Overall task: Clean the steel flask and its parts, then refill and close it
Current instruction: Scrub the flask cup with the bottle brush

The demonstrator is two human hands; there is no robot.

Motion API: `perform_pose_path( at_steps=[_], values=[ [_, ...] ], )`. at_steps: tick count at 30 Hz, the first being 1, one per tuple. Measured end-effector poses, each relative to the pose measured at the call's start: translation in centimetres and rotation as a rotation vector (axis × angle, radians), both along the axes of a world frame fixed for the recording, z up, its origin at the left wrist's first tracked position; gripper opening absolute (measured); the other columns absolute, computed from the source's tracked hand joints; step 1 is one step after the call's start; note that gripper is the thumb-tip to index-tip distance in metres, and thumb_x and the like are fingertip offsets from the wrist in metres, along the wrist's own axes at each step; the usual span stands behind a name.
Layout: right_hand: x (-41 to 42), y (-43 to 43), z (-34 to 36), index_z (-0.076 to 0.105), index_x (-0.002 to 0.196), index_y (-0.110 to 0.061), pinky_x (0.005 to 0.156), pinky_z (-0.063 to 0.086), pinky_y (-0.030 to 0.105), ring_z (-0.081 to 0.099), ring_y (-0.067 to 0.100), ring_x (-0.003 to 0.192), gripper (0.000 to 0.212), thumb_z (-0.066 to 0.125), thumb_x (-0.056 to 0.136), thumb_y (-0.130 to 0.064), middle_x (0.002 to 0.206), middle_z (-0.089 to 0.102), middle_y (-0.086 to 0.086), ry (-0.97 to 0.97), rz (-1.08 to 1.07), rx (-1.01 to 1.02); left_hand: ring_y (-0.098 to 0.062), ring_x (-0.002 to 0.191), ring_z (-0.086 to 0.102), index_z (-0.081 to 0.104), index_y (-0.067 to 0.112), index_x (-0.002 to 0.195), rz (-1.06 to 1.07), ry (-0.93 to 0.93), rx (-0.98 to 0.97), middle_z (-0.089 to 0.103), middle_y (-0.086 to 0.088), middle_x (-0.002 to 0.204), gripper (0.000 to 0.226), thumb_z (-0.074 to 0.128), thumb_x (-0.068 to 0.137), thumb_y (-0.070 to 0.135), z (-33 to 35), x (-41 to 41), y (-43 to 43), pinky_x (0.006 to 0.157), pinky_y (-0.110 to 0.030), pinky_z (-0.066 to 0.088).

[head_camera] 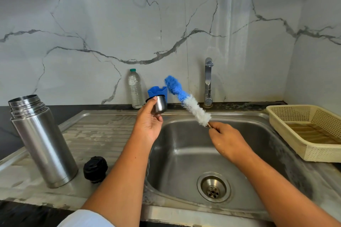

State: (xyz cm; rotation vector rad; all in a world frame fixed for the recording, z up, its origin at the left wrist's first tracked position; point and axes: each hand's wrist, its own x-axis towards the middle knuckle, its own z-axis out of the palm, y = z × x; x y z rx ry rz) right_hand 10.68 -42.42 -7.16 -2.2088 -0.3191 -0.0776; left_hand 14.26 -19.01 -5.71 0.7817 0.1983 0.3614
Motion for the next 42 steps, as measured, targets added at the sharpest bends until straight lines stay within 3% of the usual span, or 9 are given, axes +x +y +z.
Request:
perform_pose_path(
  at_steps=[6, 9, 13, 20, 23, 27, 32, 39, 42],
  values=[
    [0.3, 0.0, -0.4, 0.058, 0.138, -0.029, 0.049, 0.039, 0.016, 0.057, 0.008, 0.063, 0.036, 0.052, 0.104, -0.021, 0.088, 0.065, -0.003, -0.038, -0.036, 0.005, -0.034, 0.114, 0.07, 0.063, 0.005, 0.124, -0.041, -0.115, -0.141, 0.07, -0.02, 0.124, 0.051, 0.082, 0.08, 0.022, -0.1, 0.0, 0.4, 0.089, -0.047, 0.061],
    [0.3, -0.1, -0.5, 0.063, 0.133, -0.027, 0.06, 0.044, 0.017, 0.06, 0.008, 0.075, 0.032, 0.058, 0.102, -0.021, 0.1, 0.066, -0.004, -0.085, -0.067, 0.012, -0.031, 0.112, 0.07, 0.058, 0.007, 0.137, 0.005, -0.111, -0.154, 0.067, -0.019, 0.13, 0.075, 0.086, 0.071, 0.029, 0.0, -0.1, 0.6, 0.079, -0.037, 0.063],
    [0.2, -0.2, -0.3, 0.067, 0.126, -0.024, 0.08, 0.046, 0.022, 0.06, 0.006, 0.091, 0.027, 0.063, 0.099, -0.018, 0.101, 0.065, -0.01, -0.126, -0.093, 0.043, -0.024, 0.101, 0.066, 0.061, 0.012, 0.136, 0.035, -0.075, -0.162, 0.065, -0.013, 0.123, 0.072, 0.085, 0.073, 0.038, -0.2, 0.1, 0.8, 0.068, -0.03, 0.06],
    [0.4, -0.6, -0.3, 0.067, 0.104, -0.029, 0.066, 0.04, 0.009, 0.062, 0.004, 0.09, 0.022, 0.07, 0.094, -0.01, 0.093, 0.065, -0.013, -0.159, -0.104, 0.067, -0.019, 0.104, 0.062, 0.067, 0.016, 0.117, 0.097, -0.021, -0.175, 0.068, -0.012, 0.126, 0.043, 0.077, 0.088, 0.046, -0.6, 0.4, 1.5, 0.069, -0.021, 0.048],
    [0.3, -0.7, -0.2, 0.065, 0.097, -0.027, 0.064, 0.041, 0.009, 0.061, 0.0, 0.084, 0.024, 0.073, 0.091, -0.005, 0.089, 0.066, -0.013, -0.177, -0.094, 0.038, -0.016, 0.093, 0.062, 0.066, 0.017, 0.115, 0.115, -0.02, -0.2, 0.067, -0.011, 0.121, 0.042, 0.075, 0.089, 0.048, -0.6, 0.3, 1.6, 0.068, -0.021, 0.049],
    [0.4, -0.8, -0.2, 0.067, 0.093, -0.025, 0.062, 0.04, 0.008, 0.061, -0.001, 0.08, 0.02, 0.075, 0.089, -0.007, 0.086, 0.066, -0.013, -0.204, -0.092, 0.004, -0.021, 0.099, 0.064, 0.064, 0.013, 0.124, 0.134, -0.005, -0.226, 0.067, -0.014, 0.122, 0.054, 0.077, 0.086, 0.049, -0.8, 0.2, 1.7, 0.077, -0.028, 0.055],
    [0.5, -0.8, -0.1, 0.067, 0.092, -0.027, 0.064, 0.043, 0.015, 0.059, 0.002, 0.079, 0.019, 0.073, 0.091, -0.009, 0.088, 0.063, -0.012, -0.263, -0.114, -0.079, -0.032, 0.112, 0.067, 0.062, 0.012, 0.125, 0.101, -0.012, -0.184, 0.07, -0.016, 0.121, 0.053, 0.078, 0.086, 0.045, -0.8, 0.3, 1.9, 0.098, -0.044, 0.056],
    [0.4, -1.3, 0.3, 0.07, 0.103, -0.026, 0.071, 0.05, 0.031, 0.059, 0.012, 0.082, 0.008, 0.069, 0.096, -0.023, 0.095, 0.065, -0.005, -0.372, -0.159, -0.193, -0.031, 0.108, 0.073, 0.061, 0.011, 0.134, 0.059, -0.051, -0.151, 0.074, -0.017, 0.12, 0.059, 0.08, 0.085, 0.038, -1.0, 0.8, 2.2, 0.083, -0.044, 0.063],
    [0.1, -1.3, 0.7, 0.072, 0.108, -0.028, 0.071, 0.053, 0.036, 0.061, 0.017, 0.083, 0.013, 0.063, 0.1, -0.032, 0.096, 0.07, -0.004, -0.389, -0.153, -0.206, -0.031, 0.108, 0.073, 0.063, 0.01, 0.123, 0.066, -0.028, -0.091, 0.072, -0.015, 0.124, 0.049, 0.08, 0.086, 0.036, -1.0, 0.8, 2.0, 0.078, -0.042, 0.064]
  ],
)
